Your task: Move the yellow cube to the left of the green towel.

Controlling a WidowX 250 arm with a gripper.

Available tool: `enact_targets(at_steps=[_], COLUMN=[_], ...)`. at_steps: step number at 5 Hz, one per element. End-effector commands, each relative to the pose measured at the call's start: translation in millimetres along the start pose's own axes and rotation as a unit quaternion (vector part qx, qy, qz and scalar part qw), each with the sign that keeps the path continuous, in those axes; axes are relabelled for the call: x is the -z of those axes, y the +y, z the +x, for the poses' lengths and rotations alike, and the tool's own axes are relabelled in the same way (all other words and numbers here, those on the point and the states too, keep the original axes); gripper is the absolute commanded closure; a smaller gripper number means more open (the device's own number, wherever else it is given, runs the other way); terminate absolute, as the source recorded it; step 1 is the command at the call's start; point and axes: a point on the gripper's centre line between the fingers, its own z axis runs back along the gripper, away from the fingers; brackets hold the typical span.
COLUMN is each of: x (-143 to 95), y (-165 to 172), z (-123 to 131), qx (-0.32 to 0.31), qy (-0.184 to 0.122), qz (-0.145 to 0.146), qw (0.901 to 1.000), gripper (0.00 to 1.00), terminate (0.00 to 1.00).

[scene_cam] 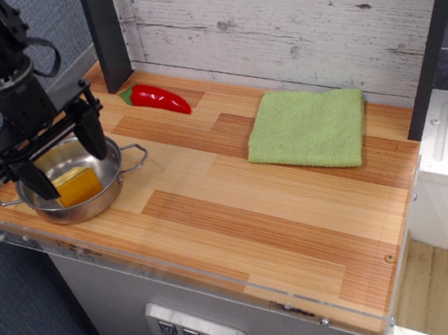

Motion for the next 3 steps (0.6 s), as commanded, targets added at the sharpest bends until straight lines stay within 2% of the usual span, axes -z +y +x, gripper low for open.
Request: enact_targets(at_steps=[1,3], x=[0,10], y=[-4,-4], z=[14,15], qx=[0.003,0.011], qy=[-0.014,-0.004], qz=[-0.014,0.010], qw=[0.9998,0.9999], gripper=[0.00,0.00], terminate=[0.00,0.00])
